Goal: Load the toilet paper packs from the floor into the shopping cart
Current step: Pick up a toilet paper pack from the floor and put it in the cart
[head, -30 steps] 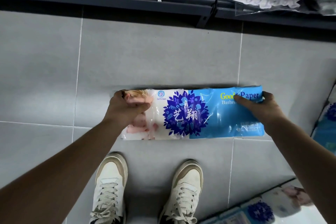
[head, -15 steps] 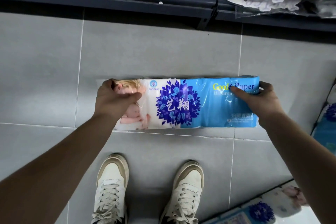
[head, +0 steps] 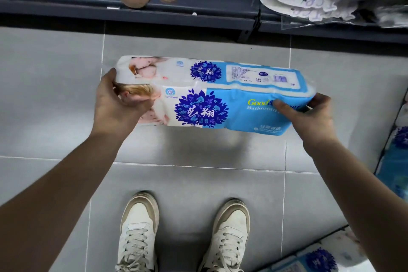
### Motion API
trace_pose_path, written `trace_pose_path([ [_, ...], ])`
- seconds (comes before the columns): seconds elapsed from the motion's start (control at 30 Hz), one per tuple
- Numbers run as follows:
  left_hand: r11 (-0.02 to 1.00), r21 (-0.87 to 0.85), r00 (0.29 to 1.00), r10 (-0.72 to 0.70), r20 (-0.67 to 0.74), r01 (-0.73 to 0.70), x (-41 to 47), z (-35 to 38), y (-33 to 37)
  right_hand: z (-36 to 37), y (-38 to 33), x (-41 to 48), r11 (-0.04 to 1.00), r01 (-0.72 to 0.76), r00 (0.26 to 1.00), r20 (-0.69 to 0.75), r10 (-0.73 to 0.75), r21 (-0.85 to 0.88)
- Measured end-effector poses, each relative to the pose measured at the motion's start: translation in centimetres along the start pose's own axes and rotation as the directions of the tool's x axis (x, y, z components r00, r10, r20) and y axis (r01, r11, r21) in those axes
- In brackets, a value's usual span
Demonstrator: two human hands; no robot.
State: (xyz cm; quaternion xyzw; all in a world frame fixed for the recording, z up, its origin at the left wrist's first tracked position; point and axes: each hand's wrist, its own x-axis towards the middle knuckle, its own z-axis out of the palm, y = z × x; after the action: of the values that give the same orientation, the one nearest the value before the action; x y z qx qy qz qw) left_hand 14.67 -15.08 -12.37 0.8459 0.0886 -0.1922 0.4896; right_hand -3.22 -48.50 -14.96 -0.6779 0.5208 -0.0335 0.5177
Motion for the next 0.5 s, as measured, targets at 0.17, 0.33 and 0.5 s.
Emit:
trace_pose_path([
  [0.17, 0.969, 0.247, 1.0, -0.007, 0.005, 0.005, -1.1, -1.1, -1.8, -1.0, 2.3, -2.3, 0.996, 0.013, 0.998, 0.055, -0.009, -0.083],
  [0.33, 0.934, 0.355, 0.999, 0.014, 0.045, -0.029, -1.9, -1.3, -2.2, -1.7, 3.5, -4.3, 0.955, 0.071, 0.992, 0.122, -0.038, -0.288],
  [0.5, 0.859, 0.49, 0.987, 0.098, 0.13, -0.15, -1.2, -1.3, -2.7, -1.2, 2.8, -4.6, 0.854, 0.189, 0.978, 0.175, -0.117, -0.484],
])
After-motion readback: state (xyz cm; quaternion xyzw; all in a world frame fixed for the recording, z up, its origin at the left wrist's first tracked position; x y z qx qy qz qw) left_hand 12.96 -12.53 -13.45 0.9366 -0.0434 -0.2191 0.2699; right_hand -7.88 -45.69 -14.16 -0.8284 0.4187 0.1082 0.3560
